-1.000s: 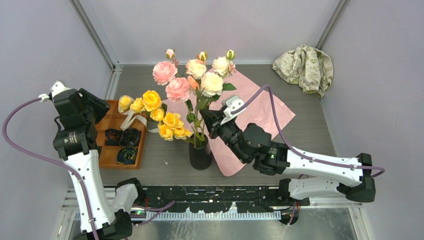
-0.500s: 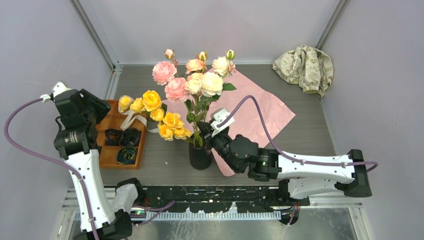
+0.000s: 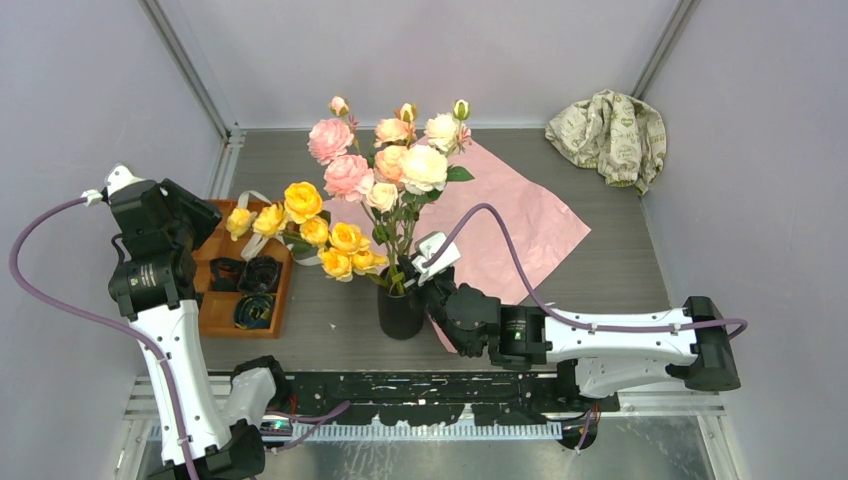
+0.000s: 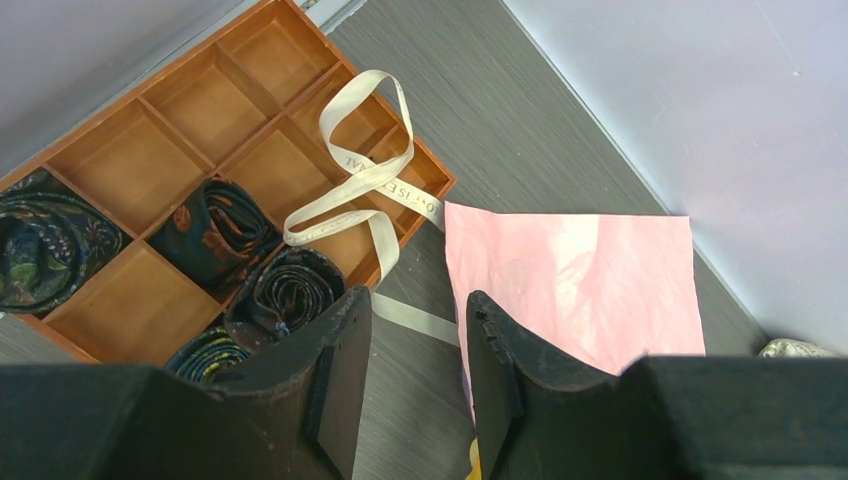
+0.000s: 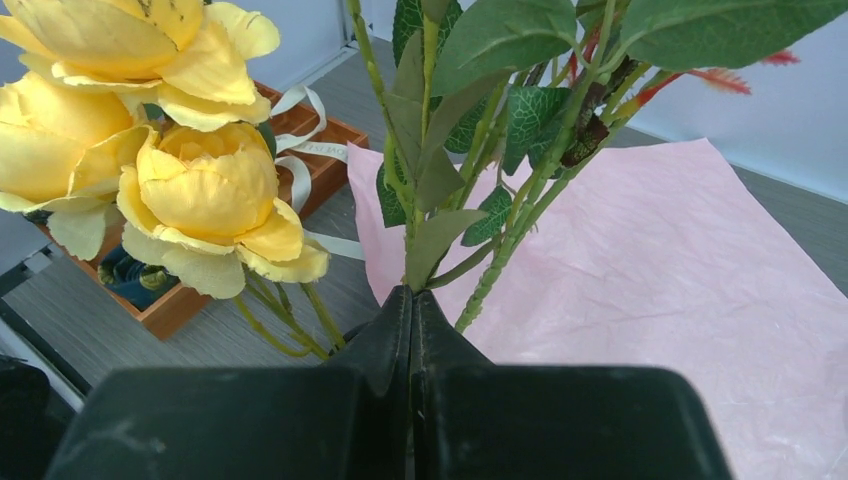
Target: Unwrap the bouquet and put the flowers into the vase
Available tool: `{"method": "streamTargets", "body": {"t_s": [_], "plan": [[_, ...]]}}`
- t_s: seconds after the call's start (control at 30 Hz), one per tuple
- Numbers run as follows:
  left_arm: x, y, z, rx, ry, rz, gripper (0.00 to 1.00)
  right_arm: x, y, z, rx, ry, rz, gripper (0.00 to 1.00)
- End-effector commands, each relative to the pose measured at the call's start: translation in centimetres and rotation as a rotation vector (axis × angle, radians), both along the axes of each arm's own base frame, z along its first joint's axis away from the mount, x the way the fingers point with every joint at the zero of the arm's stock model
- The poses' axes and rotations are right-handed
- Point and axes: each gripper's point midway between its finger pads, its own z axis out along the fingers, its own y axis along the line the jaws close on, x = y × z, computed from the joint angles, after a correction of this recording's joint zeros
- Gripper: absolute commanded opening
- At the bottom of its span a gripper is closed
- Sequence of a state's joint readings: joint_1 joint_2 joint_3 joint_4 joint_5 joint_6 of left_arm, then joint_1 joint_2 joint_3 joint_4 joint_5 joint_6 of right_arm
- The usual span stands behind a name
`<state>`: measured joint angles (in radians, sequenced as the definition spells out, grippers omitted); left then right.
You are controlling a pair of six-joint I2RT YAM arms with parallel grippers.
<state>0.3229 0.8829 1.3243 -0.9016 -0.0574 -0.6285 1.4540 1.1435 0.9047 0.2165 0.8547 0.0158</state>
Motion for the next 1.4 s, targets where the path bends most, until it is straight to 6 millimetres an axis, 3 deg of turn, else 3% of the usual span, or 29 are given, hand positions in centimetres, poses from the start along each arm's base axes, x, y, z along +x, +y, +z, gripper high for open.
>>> {"method": "streamTargets", "body": {"t_s": [0.0,0.23,0.6,1.23,1.37], "plan": [[0.3,-0.1,1.5,0.006,-0.068,-0.009,0.41,0.0,0.0,-0.3,0.035,0.017,-0.035,0.01],[0.4,-0.2,1.5,0.005,-0.069,-0.010,0.41,-0.3,0.2,-1.6,-0.001,0.022,-0.047,0.01],[0.2,-0.3,1.4,0.009,-0.067,-0.015,0.42,-0.9,1.7,-1.7,0.014,0.026,-0.022,0.01],[-0.2,-0.5,0.9,0.004,-0.063,-0.019,0.42,-1.9,1.2,-4.7,0.029,0.098,-0.008,0.01],[-0.2,-0.5,0.8,0.003,-0.062,-0.019,0.42,-1.8,1.0,-5.1,0.017,0.100,-0.018,0.06]]}}
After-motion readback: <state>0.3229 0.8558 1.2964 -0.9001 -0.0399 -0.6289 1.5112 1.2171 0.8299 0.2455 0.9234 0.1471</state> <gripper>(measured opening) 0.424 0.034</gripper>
